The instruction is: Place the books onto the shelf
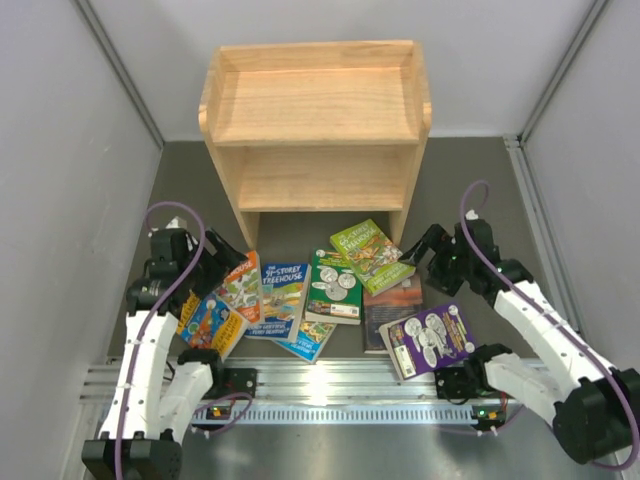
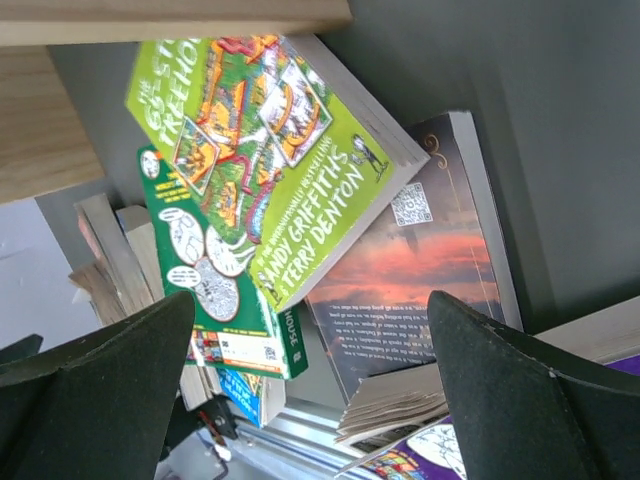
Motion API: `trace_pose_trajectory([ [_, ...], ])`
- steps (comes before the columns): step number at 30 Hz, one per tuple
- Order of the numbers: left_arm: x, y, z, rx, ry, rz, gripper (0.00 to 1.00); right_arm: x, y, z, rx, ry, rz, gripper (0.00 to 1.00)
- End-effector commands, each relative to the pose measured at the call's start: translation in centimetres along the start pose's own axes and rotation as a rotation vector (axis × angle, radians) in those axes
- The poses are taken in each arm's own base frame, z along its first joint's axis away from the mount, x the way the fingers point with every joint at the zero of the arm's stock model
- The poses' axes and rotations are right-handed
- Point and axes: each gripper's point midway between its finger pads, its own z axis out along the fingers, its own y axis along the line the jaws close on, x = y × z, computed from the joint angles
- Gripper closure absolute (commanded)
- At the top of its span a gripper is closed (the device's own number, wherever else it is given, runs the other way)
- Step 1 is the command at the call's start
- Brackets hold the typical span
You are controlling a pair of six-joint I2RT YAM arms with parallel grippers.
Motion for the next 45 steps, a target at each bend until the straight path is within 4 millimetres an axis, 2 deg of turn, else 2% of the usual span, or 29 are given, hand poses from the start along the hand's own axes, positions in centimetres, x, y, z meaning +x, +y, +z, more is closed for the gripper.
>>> trace_pose_trajectory([
  [1, -0.3, -1.7, -0.5, 0.082, 0.001, 0.037, 0.11, 1.6, -0.6, 1.5, 0.008, 0.075, 0.092, 0.0],
  [2, -0.2, -1.9, -0.6, 0.091, 0.008, 0.038, 0.14, 1.6, -0.1, 1.9, -0.028, 0.08, 0.113, 0.0],
  [4, 0.1, -2.2, -0.9, 0.109, 0.02, 0.039, 0.16, 2.9, -0.7, 2.8, -0.031, 0.114, 0.201, 0.0],
  [5, 0.1, -2.1, -1.0, 0.102, 0.024, 0.036, 0.16, 2.6, -0.2, 3.1, -0.058, 0.104, 0.252, 0.0],
  [7, 0.0, -2.2, -1.4, 0.105, 0.012, 0.054, 0.16, 3.3, -1.0, 3.8, -0.046, 0.116, 0.301, 0.0],
  [12, -0.2, -2.1, -2.0, 0.08, 0.016, 0.082, 0.17, 3.4, -1.2, 5.4, -0.067, 0.097, 0.397, 0.0],
  [13, -0.2, -2.0, -2.0, 0.074, 0.019, 0.086, 0.17, 3.0, -0.7, 5.7, -0.099, 0.079, 0.406, 0.0],
  [21, -0.5, -2.1, -1.9, 0.06, 0.041, 0.109, 0.19, 3.4, -1.8, 8.0, -0.043, 0.037, 0.502, 0.0],
  [23, -0.5, -2.1, -1.9, 0.057, 0.045, 0.112, 0.19, 3.0, -1.9, 8.3, -0.041, 0.0, 0.541, 0.04],
  [27, -0.5, -2.2, -2.1, 0.054, 0.049, 0.123, 0.2, 3.2, -2.8, 8.7, -0.026, -0.04, 0.577, 0.21],
  [28, -0.5, -2.2, -2.1, 0.052, 0.049, 0.126, 0.2, 3.2, -3.0, 8.8, -0.022, -0.052, 0.575, 0.3],
  [30, -0.4, -2.1, -2.1, 0.048, 0.054, 0.129, 0.2, 3.4, -3.3, 8.9, -0.014, -0.06, 0.579, 0.38],
  [31, -0.4, -2.0, -2.2, 0.045, 0.054, 0.131, 0.2, 3.4, -3.1, 8.9, -0.025, -0.065, 0.574, 0.46],
  [36, -0.1, -1.7, -2.1, 0.038, 0.062, 0.133, 0.2, 3.6, -3.3, 9.4, -0.032, -0.066, 0.567, 0.65],
  [39, -0.1, -1.8, -2.2, 0.041, 0.063, 0.134, 0.2, 3.3, -2.7, 9.5, -0.059, -0.072, 0.552, 0.74],
  [40, -0.1, -1.8, -2.2, 0.038, 0.061, 0.133, 0.2, 3.1, -2.4, 9.5, -0.074, -0.075, 0.544, 0.83],
  [43, -0.2, -1.9, -2.3, 0.04, 0.06, 0.134, 0.2, 2.8, -1.5, 9.2, -0.085, -0.067, 0.505, 1.0],
  [45, -0.3, -2.0, -2.3, 0.044, 0.057, 0.136, 0.2, 2.0, 0.3, 8.5, -0.117, -0.071, 0.457, 1.0],
])
